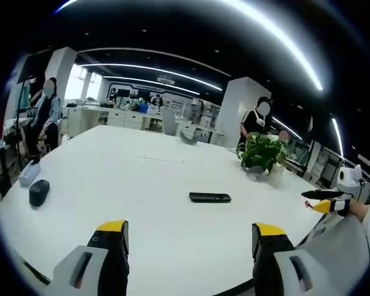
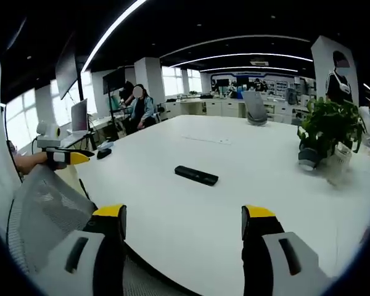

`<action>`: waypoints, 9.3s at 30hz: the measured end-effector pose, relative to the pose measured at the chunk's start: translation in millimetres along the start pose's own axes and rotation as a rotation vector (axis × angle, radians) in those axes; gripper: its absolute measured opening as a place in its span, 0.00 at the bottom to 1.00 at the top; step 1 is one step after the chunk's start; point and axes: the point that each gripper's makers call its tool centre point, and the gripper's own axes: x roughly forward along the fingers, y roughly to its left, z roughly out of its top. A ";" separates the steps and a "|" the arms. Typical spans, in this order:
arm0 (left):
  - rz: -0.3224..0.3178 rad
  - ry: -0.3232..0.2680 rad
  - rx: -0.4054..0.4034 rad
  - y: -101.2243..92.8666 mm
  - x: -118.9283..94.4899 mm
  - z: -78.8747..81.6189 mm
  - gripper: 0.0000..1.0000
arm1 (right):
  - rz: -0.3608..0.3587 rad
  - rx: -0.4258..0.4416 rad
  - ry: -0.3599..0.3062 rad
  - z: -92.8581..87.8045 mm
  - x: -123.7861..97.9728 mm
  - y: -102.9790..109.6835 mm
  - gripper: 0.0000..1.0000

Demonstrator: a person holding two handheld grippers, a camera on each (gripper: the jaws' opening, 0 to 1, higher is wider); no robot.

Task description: Press the specified remote control buttons in sequence, fully releasing each button before pressing the next.

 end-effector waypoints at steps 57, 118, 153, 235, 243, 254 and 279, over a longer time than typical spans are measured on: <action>0.020 -0.002 -0.034 10.8 -0.1 -4.1 0.84 | -0.062 -0.089 0.074 -7.7 -1.4 -6.2 0.76; -0.522 0.521 0.525 -61.8 149.5 -12.7 1.00 | -0.107 0.043 0.043 -8.6 -8.3 -21.7 0.62; -0.561 0.698 0.764 -29.9 242.1 -33.7 0.75 | -0.115 0.074 0.130 -27.0 -7.6 -24.9 0.50; -0.739 0.768 0.969 -46.7 263.6 -68.9 0.24 | -0.071 0.121 0.205 -42.5 -6.4 -23.1 0.23; -0.761 0.762 0.982 -51.4 249.9 -75.1 0.24 | -0.065 0.117 0.206 -42.1 -6.8 -21.4 0.23; -0.772 0.752 0.982 -53.8 231.1 -82.9 0.24 | -0.050 0.109 0.216 -42.8 -6.9 -18.0 0.22; -0.789 0.738 0.960 -65.3 172.6 -109.8 0.24 | 0.007 0.062 0.242 -45.3 -5.2 -7.0 0.20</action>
